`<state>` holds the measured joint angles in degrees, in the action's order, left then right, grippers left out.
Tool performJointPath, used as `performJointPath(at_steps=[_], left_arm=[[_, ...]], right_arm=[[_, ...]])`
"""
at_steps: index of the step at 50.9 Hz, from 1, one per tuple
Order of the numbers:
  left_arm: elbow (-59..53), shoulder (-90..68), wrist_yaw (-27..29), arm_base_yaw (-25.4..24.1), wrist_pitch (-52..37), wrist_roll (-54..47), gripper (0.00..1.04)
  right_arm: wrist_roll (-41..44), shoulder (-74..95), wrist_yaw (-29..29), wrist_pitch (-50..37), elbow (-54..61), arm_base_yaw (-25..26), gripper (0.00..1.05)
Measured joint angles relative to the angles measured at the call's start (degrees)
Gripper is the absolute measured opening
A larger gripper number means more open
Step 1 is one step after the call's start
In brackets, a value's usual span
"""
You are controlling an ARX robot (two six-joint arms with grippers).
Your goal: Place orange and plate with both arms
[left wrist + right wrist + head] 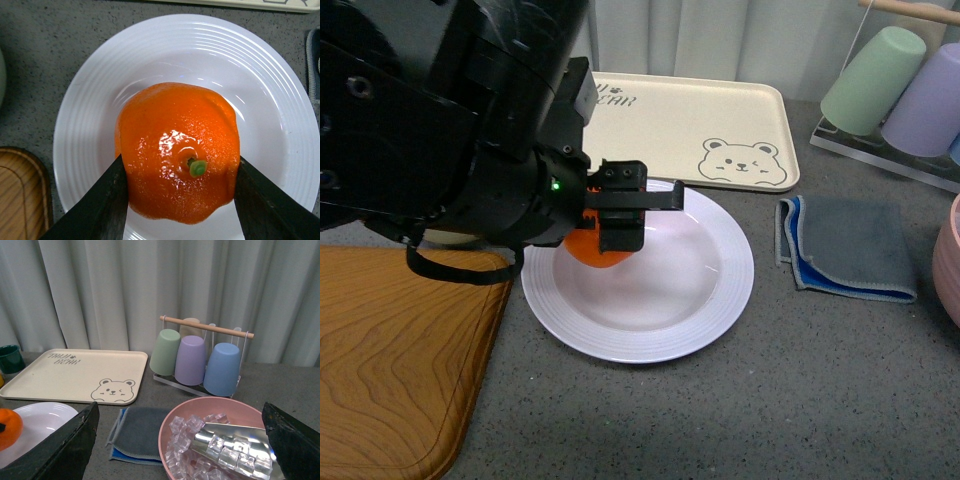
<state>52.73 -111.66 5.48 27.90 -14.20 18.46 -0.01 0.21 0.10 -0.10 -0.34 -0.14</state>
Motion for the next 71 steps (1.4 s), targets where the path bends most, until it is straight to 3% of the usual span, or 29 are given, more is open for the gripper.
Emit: performJointPath(at_steps=[9,32,45,56,58,60,64,67,71], left_arm=[[3.2,-4.6,2.6,2.5,0.4,1.4,0.50],[6.3,-9.0,5.1,2.4,1.4,-0.3,0.50],[4.7,-6.0,5.5,2.4,0.0,0.9,1.00],[0.7,4.3,8.1,2.4,-2.1,2.3,0.98],[-1.6,3.5,12.9,2.4,-10.0,-0.8,0.93],[-7.0,2.3,18.6,2.0,-26.4,-5.4,0.84],[-19.2,3.5,19.7,-1.3,-50.2,-13.2,0.66],[-25.6,9.0,17.7,-4.3,-59.3,-15.6,0.52],[-31.2,16.1,14.6,-7.3,-60.7,-16.9,0.34]], right_arm=[[0.0,0.0,0.0,0.0,0.0,0.0,0.95],[0.0,0.0,0.0,0.0,0.0,0.0,0.95],[0.0,0.0,0.0,0.0,0.0,0.0,0.95],[0.0,0.0,0.0,0.0,0.0,0.0,0.95],[0.0,0.0,0.0,0.0,0.0,0.0,0.95],[0.0,0.0,0.0,0.0,0.0,0.0,0.95],[0.0,0.0,-0.2,0.0,0.0,0.0,0.95],[0.0,0.0,-0.2,0.0,0.0,0.0,0.95],[0.0,0.0,0.0,0.0,0.0,0.0,0.95]])
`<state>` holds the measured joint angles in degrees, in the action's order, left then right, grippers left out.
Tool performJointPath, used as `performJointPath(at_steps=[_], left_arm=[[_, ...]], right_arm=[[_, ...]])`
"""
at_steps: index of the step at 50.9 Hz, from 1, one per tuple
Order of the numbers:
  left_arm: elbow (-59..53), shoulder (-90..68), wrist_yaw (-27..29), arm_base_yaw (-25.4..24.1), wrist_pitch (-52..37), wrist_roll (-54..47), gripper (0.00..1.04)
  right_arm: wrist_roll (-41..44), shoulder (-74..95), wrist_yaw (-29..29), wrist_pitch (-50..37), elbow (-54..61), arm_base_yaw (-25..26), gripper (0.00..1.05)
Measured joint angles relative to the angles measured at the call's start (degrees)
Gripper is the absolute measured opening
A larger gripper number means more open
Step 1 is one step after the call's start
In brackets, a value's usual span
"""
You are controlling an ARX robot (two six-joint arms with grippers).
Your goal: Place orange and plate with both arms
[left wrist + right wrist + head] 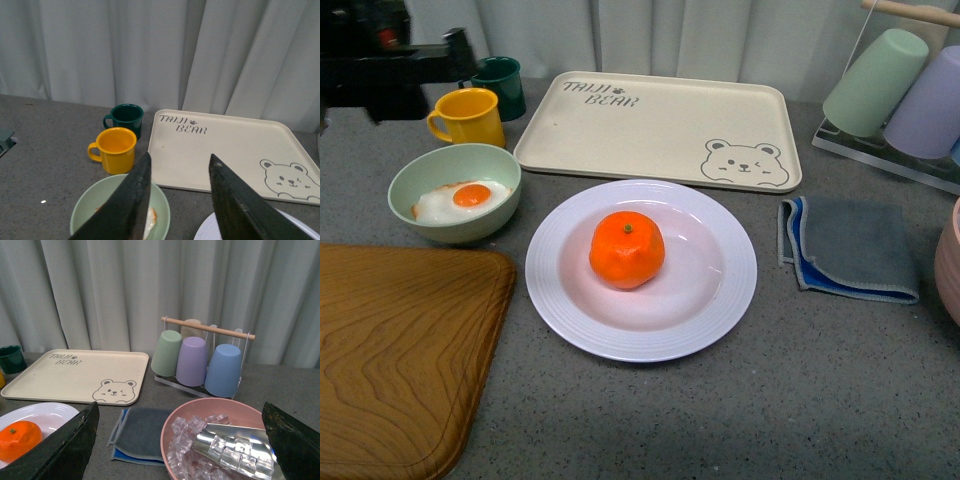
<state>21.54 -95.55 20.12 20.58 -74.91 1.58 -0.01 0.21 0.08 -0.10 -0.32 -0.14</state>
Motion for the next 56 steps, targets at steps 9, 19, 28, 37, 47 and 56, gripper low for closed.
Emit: performJointPath(at_steps=[9,19,28,37,47,56], left_arm=[[-10.2,11.7,-6.1,-6.0,3.4,-0.8,0.04],[-13.6,24.0,-9.5,-9.5,13.0,-1.1,0.04],[-17.1,34.6,-12.5,-12.7,19.3,-1.1,0.04],[-19.1,43.3,-14.5,-14.8,25.8,-1.1,0.04],[-20.3,52.4,-19.6,-20.2,33.4,-1.1,0.04],[-20.3,60.0,-20.1,-20.4,40.2,-1.2,0.04]], right_arm=[[0.0,0.0,0.0,0.0,0.0,0.0,0.95],[0.0,0.0,0.0,0.0,0.0,0.0,0.95],[0.0,0.0,0.0,0.0,0.0,0.0,0.95],[0.0,0.0,0.0,0.0,0.0,0.0,0.95],[0.0,0.0,0.0,0.0,0.0,0.0,0.95],[0.0,0.0,0.0,0.0,0.0,0.0,0.95]])
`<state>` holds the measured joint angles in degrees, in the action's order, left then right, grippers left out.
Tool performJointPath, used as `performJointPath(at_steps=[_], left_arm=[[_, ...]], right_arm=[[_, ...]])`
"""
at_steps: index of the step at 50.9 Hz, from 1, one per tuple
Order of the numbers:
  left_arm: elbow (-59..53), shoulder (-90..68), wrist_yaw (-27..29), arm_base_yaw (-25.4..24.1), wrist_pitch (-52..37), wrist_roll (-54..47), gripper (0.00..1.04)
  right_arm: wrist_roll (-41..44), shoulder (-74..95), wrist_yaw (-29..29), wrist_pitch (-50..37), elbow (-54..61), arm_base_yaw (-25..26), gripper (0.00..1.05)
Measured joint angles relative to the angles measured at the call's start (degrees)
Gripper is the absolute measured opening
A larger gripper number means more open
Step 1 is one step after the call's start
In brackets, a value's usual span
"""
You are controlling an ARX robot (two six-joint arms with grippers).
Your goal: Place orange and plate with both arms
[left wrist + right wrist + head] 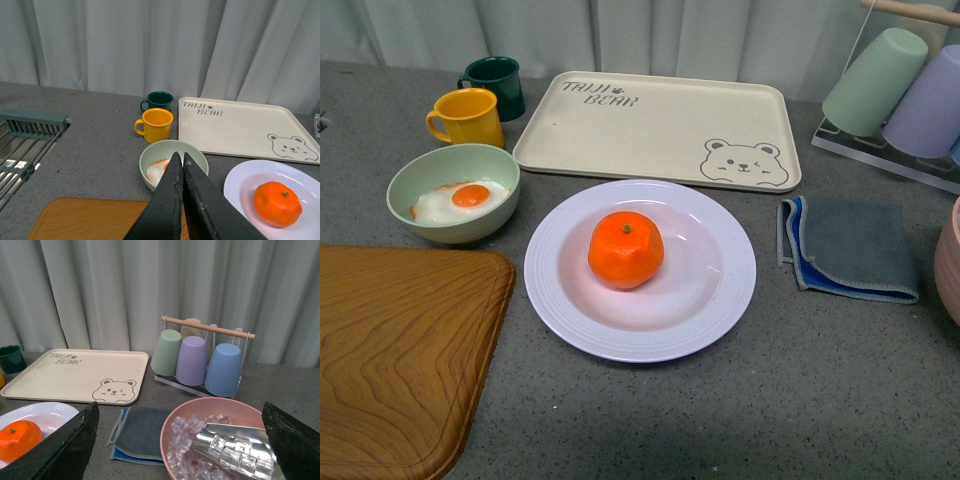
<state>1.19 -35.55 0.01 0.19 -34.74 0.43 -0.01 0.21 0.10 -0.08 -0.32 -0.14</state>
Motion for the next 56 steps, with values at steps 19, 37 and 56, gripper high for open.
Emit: performJointPath(at_steps=[19,37,56], left_arm=[[0.0,12.5,0.0,0.0,11.6,0.0,0.04],[0.0,19.9,0.0,0.0,18.9,0.0,0.04],[0.0,25.2,0.0,0.0,24.2,0.0,0.04]], right_arm=[[0.0,0.0,0.0,0.0,0.0,0.0,0.95],[0.0,0.0,0.0,0.0,0.0,0.0,0.95],[0.0,0.0,0.0,0.0,0.0,0.0,0.95]])
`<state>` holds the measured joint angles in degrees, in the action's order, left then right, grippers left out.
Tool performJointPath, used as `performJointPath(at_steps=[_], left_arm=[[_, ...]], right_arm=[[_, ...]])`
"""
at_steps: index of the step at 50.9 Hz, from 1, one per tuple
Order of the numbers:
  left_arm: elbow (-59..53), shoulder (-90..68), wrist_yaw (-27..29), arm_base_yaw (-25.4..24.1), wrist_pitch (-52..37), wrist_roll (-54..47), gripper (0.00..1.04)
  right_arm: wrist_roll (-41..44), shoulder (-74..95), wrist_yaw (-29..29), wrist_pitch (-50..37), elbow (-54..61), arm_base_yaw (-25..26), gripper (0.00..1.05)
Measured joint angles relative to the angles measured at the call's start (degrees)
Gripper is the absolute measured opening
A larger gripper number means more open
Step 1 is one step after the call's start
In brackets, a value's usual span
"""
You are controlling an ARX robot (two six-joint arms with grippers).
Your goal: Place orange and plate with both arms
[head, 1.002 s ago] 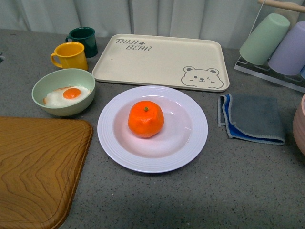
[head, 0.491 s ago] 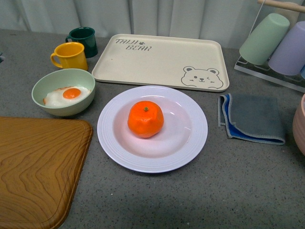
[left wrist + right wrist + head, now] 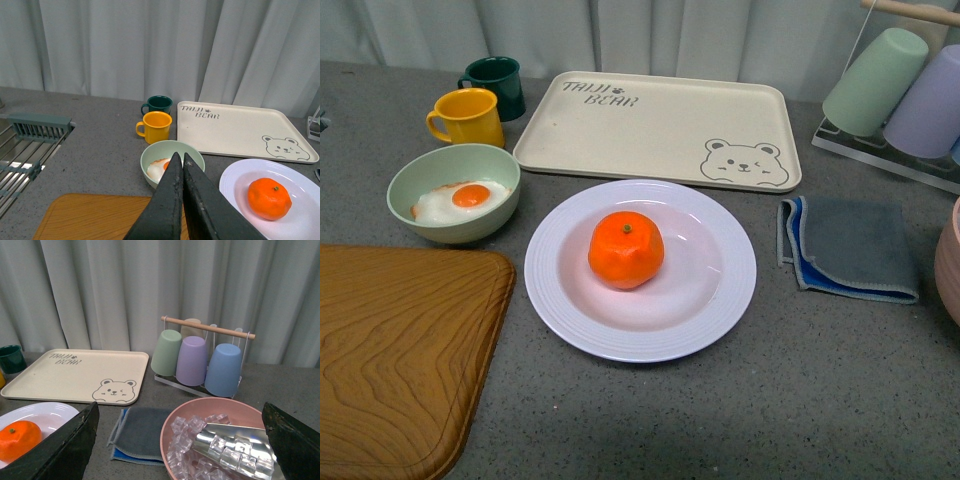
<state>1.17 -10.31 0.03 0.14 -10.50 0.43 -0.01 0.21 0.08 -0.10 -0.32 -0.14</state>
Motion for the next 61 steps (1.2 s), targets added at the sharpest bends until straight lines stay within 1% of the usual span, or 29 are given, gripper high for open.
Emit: performJointPath(at_steps=[1,4,5,17,22,26,27,31,32,35,36,37,40,41,44,45,48,54,57,61], left_arm=[[0.0,0.6,0.0,0.0,0.6,0.0,0.04],[0.0,6.7,0.0,0.0,8.7,0.0,0.04],[0.0,8.5,0.0,0.0,9.8,0.0,0.04],[0.0,10.0,0.0,0.0,10.4,0.0,0.05],[0.0,10.0,0.0,0.0,10.4,0.0,0.29],[0.0,10.0,0.0,0.0,10.4,0.0,0.44],[0.0,10.0,0.0,0.0,10.4,0.0,0.46],[0.0,10.0,0.0,0.0,10.4,0.0,0.58],[0.0,10.0,0.0,0.0,10.4,0.0,0.62],[0.0,10.0,0.0,0.0,10.4,0.0,0.73],[0.0,10.0,0.0,0.0,10.4,0.0,0.75],[0.0,10.0,0.0,0.0,10.4,0.0,0.78],[0.0,10.1,0.0,0.0,10.4,0.0,0.89],[0.0,10.1,0.0,0.0,10.4,0.0,0.90],[0.0,10.1,0.0,0.0,10.4,-0.1,1.00],[0.0,10.1,0.0,0.0,10.4,-0.1,1.00],[0.0,10.1,0.0,0.0,10.4,-0.1,0.97],[0.0,10.1,0.0,0.0,10.4,-0.1,0.98],[0.0,10.1,0.0,0.0,10.4,-0.1,0.98],[0.0,10.1,0.0,0.0,10.4,-0.1,0.98]], right_arm=[[0.0,0.0,0.0,0.0,0.0,0.0,0.95],[0.0,0.0,0.0,0.0,0.0,0.0,0.95],[0.0,0.0,0.0,0.0,0.0,0.0,0.95],[0.0,0.0,0.0,0.0,0.0,0.0,0.95],[0.0,0.0,0.0,0.0,0.0,0.0,0.95],[0.0,0.0,0.0,0.0,0.0,0.0,0.95],[0.0,0.0,0.0,0.0,0.0,0.0,0.95],[0.0,0.0,0.0,0.0,0.0,0.0,0.95],[0.7,0.2,-0.9,0.3,0.0,-0.2,0.95],[4.6,3.3,-7.8,2.4,-1.0,-2.5,0.95],[5.5,3.7,-8.3,2.3,-1.0,-2.8,0.95],[7.2,6.0,-9.7,1.3,-1.1,-3.4,0.95],[9.9,12.2,-9.4,-3.3,-1.1,-4.3,0.95],[10.1,13.2,-9.4,-4.3,-1.1,-4.4,0.95],[10.9,20.9,-8.9,-10.9,-1.7,-5.3,0.95],[10.9,22.1,-8.7,-12.0,-1.9,-5.4,0.95],[10.6,30.9,-8.0,-18.6,-3.5,-6.3,0.95],[7.9,47.0,-6.3,-28.3,-7.5,-8.2,0.95],[5.7,54.0,-5.1,-30.8,-9.5,-8.9,0.95],[2.1,62.4,-3.5,-31.8,-12.3,-9.9,0.95]])
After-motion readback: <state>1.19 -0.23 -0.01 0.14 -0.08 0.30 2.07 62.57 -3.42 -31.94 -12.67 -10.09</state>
